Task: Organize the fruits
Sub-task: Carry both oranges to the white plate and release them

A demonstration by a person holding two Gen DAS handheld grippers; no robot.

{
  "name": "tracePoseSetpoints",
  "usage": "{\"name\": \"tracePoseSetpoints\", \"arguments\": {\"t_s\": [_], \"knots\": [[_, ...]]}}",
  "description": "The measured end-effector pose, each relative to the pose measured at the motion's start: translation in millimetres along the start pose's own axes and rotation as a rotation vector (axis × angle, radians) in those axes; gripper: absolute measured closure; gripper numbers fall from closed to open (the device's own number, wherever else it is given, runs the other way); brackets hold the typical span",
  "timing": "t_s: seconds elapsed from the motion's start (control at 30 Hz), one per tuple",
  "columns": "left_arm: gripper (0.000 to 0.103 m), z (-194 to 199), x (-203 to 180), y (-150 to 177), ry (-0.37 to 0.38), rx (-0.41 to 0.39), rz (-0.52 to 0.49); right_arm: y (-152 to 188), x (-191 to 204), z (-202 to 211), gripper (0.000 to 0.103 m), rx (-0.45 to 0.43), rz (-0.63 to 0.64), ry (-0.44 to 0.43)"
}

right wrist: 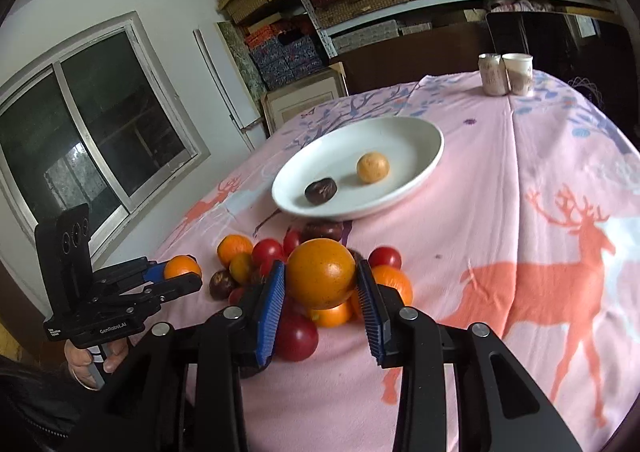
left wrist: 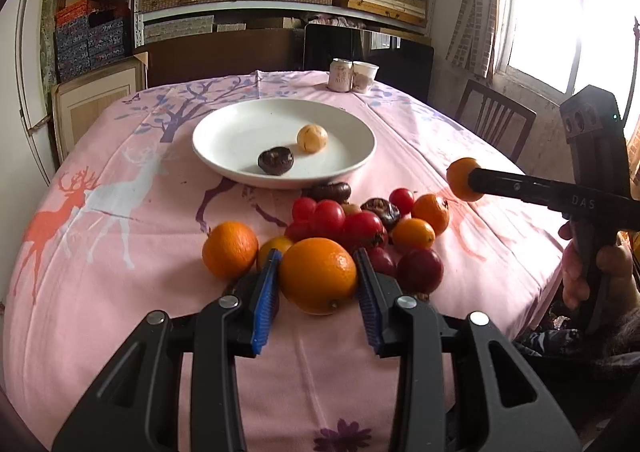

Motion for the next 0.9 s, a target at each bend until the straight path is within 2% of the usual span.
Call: {"name": "tracePoseSetpoints", "arguments": {"t_s": [0.27, 0.43, 0.5, 0.53, 0.57, 0.7, 0.8, 0.9], "knots": [[0.067, -68, 18, -64, -0.012, -0.001, 0.005, -52, -11, -56, 0.066, 0.019, -0.015, 0.028], [0.067, -120, 9, -75, 0.013, 0.065, -0.014, -61, -30, -103, 0.066, 0.053, -0.067, 0.068], [0.062, -136, 6, -75, -0.003, 0.086, -0.031, -63, -39, -114, 0.064, 0.06, -0.091, 0.085], [0.054, -141, 7, -74, -0.02, 0.092, -0.033, -65, -42, -116, 0.055, 0.056, -0.108, 0.094], [0.051, -144, 8, -73, -0.025, 0.097, -0.028, -67, -41, -115, 0.046, 0.042, -0.115, 0.095], [0.047, -133, 13, -70, -0.029, 0.087, -0.01, -66, -31, -95, 0.046, 0.004, -0.035, 0.107], [0.047, -105, 13, -62, 0.0, 0.077, 0.004, -58, -26, -74, 0.046, -0.006, 0.005, 0.109], [0.046, -71, 13, -45, -0.001, 0.07, -0.02, -45, -27, -51, 0.046, -0.016, 0.046, 0.145]]}}
Point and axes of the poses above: each gripper's, at about its wrist camera, not at the fingertips, and z roughly against the way its jaws point, x to its left, y to its underside, the point moved 7 cm from there along -z, roughly the way its jaws point, and after that the axes turned 10 degrees about -x, right-handed, at the moved point
